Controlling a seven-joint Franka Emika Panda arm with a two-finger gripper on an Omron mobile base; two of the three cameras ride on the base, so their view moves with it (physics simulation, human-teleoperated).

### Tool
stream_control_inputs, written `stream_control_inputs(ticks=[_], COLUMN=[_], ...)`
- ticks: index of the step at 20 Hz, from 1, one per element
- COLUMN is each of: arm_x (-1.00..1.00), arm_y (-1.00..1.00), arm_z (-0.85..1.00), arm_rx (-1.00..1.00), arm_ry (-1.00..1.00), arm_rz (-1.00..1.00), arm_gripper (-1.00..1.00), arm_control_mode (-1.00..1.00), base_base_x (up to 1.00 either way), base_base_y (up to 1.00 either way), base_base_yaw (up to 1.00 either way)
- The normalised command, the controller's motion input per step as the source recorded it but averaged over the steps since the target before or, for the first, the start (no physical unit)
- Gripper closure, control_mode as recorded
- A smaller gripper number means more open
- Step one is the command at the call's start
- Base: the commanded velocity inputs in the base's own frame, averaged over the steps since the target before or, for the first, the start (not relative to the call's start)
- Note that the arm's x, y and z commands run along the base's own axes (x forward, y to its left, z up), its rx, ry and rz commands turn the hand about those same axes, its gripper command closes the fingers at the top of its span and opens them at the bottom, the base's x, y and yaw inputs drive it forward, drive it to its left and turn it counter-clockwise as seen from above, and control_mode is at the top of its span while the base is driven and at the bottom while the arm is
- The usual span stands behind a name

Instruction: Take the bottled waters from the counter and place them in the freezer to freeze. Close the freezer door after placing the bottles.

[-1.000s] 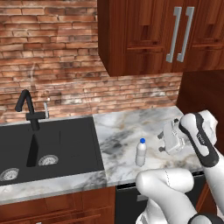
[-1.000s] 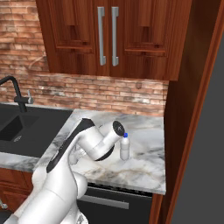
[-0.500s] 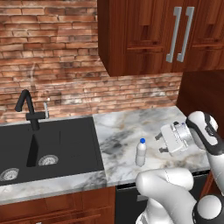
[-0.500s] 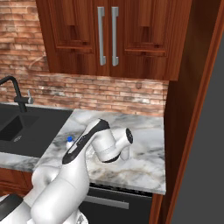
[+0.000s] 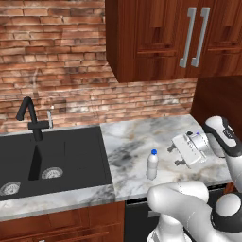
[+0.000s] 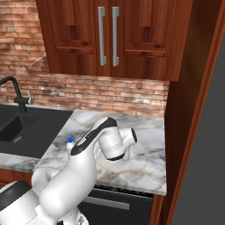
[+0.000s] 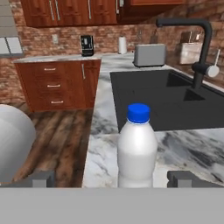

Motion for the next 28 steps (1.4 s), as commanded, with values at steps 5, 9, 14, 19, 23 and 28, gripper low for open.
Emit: stream_control_inputs(ticks=[5, 9, 14, 19, 23, 28], arm_x=[-0.21, 0.13, 0.18, 0.17, 0.01, 0.15], arm_y=[0.15, 0.02, 0.03, 0.00, 0.01, 0.10], arm_z=[0.00, -0.06, -0.17, -0.06, -0.01, -0.02], arm_rx=[0.00, 0.00, 0.00, 0.00, 0.01, 0.00], arm_ry=[-0.01, 0.00, 0.00, 0.00, 0.00, 0.00], arm_rz=[0.00, 0.00, 0.00, 0.00, 0.00, 0.00], arm_gripper=[-1.00, -1.00, -1.00, -1.00, -1.00, -1.00], arm_control_mode=[-1.00, -1.00, -1.00, -1.00, -1.00, -1.00], base_base_x=[0.00, 0.00, 0.00, 0.00, 0.00, 0.00], base_base_y=[0.00, 0.00, 0.00, 0.00, 0.00, 0.00], base_base_yaw=[0.00, 0.00, 0.00, 0.00, 0.00, 0.00])
